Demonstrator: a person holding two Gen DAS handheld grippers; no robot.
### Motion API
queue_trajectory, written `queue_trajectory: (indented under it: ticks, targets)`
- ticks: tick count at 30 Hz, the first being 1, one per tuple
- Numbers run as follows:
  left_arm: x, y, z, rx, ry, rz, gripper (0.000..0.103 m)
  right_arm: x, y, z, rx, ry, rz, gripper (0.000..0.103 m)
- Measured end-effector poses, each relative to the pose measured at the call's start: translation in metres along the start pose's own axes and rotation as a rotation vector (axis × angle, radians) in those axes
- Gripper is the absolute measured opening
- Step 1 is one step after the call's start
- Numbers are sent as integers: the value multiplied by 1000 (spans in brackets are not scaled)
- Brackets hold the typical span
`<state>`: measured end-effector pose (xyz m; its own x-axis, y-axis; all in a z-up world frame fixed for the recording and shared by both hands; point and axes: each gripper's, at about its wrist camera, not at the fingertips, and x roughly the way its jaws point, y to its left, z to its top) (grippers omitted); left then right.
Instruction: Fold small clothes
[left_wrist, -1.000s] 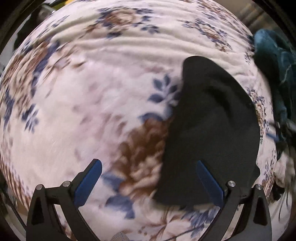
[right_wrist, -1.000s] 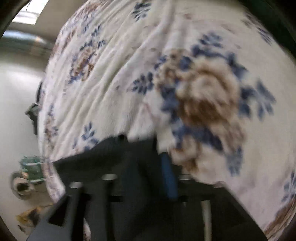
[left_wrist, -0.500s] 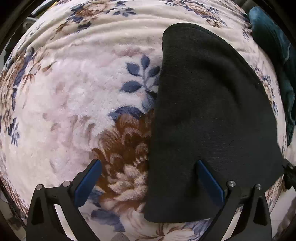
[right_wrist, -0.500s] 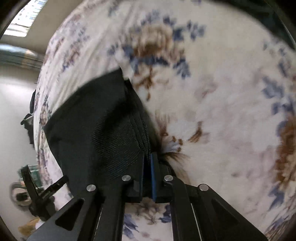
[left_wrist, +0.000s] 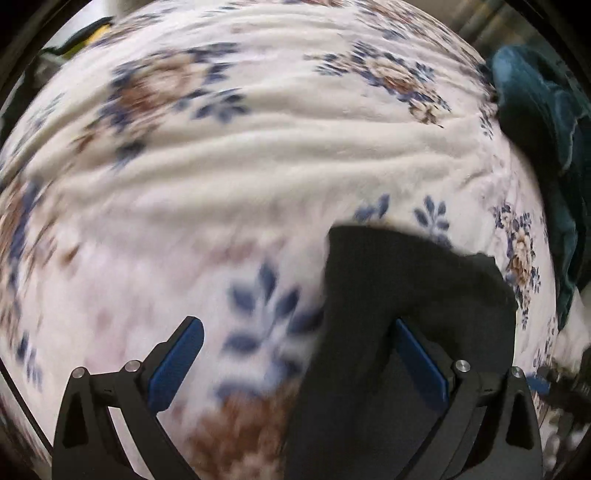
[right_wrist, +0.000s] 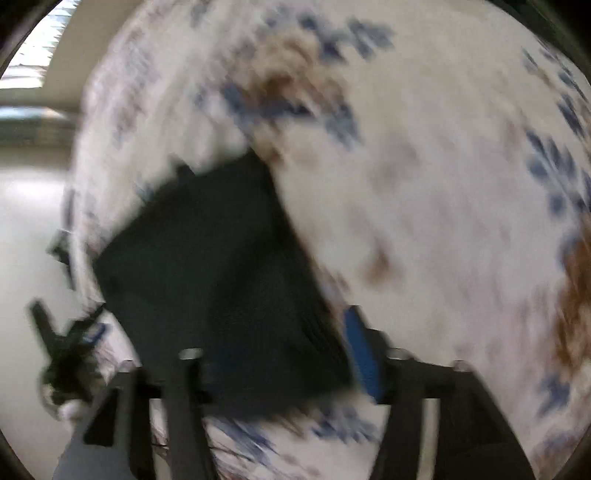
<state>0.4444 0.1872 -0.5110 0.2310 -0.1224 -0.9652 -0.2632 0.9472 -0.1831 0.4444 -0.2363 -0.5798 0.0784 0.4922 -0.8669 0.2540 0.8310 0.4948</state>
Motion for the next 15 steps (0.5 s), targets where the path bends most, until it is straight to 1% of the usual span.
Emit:
queue_trajectory:
  ticks: [1, 2, 3, 4, 5, 6, 7, 8, 9, 10, 12, 13, 15]
  targets:
    - [11, -5, 12, 17, 5, -31, 103, 5, 3, 12, -10, -3, 36, 74]
    - [16, -8, 17, 28, 0, -54, 103, 15, 4, 26, -19, 10, 70, 74]
    - [14, -7, 14, 37, -13, -73, 93, 30, 5, 41, -13, 27, 88, 74]
    - [15, -11, 19, 52, -44, -125, 77, 46, 4, 55, 2, 42, 115, 74]
    - [10, -10, 16, 61, -53, -177, 30, 64, 4, 68, 14, 79, 157, 74]
    - [7, -9, 15, 60, -44, -190, 22, 75, 4, 75, 27, 103, 175, 74]
    - [5, -8, 17, 46, -50, -195, 20, 83, 6, 79, 26, 109, 186, 68]
    - [5, -8, 18, 36, -52, -207, 19, 83, 12, 82, -4, 82, 180, 52]
    - [4, -4, 18, 8, -45, -219, 19, 76, 22, 83, -62, 32, 132, 8]
    - [2, 0, 18, -10, -42, -227, 19, 71, 26, 82, -78, 8, 109, 8]
    - [2, 6, 19, -46, -43, -250, 19, 46, 37, 83, -96, -85, 110, 7]
    - [2, 8, 19, -56, -42, -254, 19, 40, 42, 87, -109, -110, 108, 7]
    - [7, 11, 22, -63, -34, -237, 19, 26, 60, 90, -166, -171, 78, 7]
